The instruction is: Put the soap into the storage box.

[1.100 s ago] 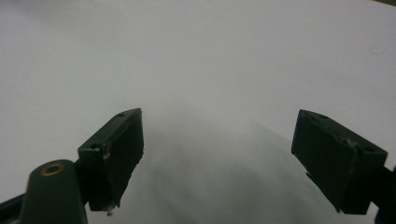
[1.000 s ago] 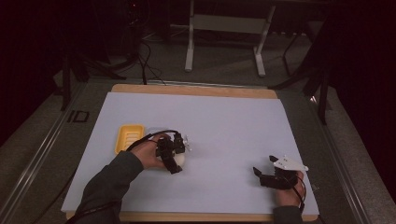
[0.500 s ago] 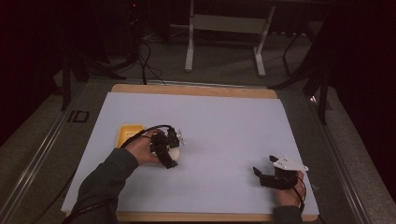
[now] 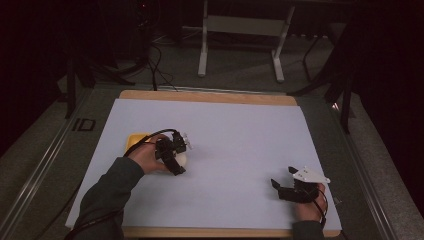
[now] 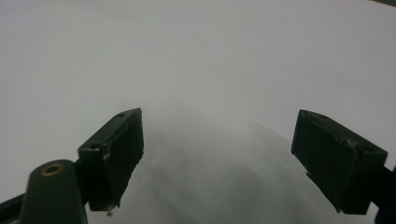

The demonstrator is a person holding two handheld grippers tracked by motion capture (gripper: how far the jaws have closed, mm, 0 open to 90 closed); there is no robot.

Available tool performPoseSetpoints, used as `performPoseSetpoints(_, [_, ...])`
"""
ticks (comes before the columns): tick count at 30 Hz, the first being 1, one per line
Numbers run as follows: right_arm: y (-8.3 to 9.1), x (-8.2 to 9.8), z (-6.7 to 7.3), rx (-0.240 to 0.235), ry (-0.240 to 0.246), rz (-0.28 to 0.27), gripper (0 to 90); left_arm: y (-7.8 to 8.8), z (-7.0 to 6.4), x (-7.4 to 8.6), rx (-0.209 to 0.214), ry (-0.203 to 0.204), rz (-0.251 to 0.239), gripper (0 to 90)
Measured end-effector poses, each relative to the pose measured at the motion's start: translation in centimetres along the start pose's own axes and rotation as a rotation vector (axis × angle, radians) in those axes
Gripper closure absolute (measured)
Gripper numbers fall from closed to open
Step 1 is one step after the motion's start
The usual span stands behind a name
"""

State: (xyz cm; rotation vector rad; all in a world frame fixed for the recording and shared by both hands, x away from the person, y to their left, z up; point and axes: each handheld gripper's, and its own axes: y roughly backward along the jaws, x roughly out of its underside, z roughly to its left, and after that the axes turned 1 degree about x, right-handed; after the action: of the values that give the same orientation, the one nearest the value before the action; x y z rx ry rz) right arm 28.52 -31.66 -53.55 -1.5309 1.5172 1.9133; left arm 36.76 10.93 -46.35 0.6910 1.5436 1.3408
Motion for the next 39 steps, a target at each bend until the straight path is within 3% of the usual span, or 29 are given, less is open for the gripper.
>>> performPoseSetpoints(14, [0.0, 0.0, 0.0, 0.0, 0.0, 0.0, 16.8, 0.1, 1.1, 0.5, -0.046, 0.104, 0.02, 24.0])
performPoseSetpoints(28, [0.0, 0.0, 0.0, 0.001, 0.001, 0.0, 16.9, 0.6, 3.1, 2.0, -0.099, 0.27, 0.005, 24.0])
performPoseSetpoints(39, [0.0, 0.0, 0.0, 0.001, 0.001, 0.001, 16.9, 0.6, 4.0, 3.1, -0.11, 0.334, 0.01, 24.0])
